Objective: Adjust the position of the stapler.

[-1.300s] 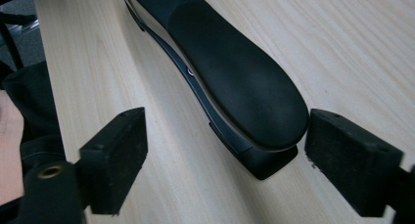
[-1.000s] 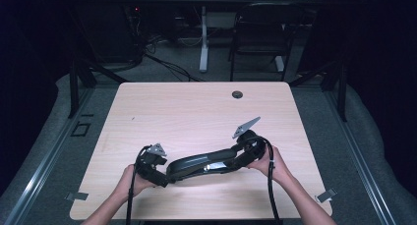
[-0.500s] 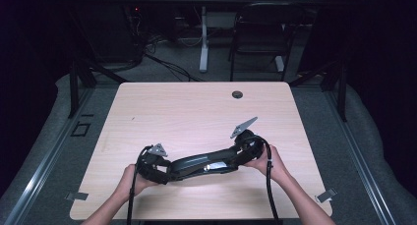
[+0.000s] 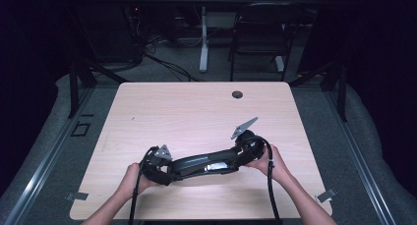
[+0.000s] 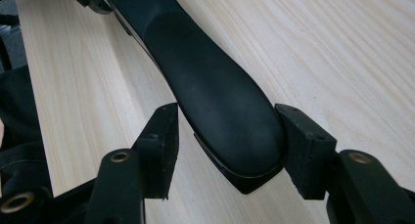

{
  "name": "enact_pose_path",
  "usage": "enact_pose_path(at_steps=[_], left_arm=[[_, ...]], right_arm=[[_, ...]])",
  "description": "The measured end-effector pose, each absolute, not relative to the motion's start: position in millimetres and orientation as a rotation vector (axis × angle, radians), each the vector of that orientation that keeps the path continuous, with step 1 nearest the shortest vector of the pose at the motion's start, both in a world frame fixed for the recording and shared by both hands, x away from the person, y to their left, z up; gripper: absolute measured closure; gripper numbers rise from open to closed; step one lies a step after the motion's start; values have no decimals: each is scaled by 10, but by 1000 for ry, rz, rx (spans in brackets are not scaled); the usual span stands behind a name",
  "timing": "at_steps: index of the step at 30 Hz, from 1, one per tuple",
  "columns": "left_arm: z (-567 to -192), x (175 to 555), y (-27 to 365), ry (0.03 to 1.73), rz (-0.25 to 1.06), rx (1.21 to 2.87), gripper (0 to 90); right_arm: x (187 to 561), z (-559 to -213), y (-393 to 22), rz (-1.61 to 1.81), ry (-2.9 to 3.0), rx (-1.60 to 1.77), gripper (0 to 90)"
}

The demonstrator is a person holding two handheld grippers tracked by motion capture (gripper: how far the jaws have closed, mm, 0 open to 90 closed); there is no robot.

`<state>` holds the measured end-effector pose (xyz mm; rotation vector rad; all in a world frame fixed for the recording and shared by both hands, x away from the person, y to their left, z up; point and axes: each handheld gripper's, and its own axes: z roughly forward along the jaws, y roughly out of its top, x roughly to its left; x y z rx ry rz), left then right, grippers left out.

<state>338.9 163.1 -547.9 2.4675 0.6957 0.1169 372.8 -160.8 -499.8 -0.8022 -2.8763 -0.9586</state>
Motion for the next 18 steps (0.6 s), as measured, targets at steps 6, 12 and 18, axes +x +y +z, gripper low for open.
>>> enact_pose_path(at_steps=[6, 12, 18], left_arm=[[-5472, 3432, 1611, 664, 121, 2486, 359], [-5472, 3484, 1583, 641, 124, 2495, 355], [-5467, 3521, 1573, 618, 125, 2510, 353]], right_arm=[[3714, -5002, -1635, -965, -2877, -803, 454], [3694, -5000, -1659, -956, -2888, -813, 464], [3674, -5004, -1668, -963, -2888, -830, 470]])
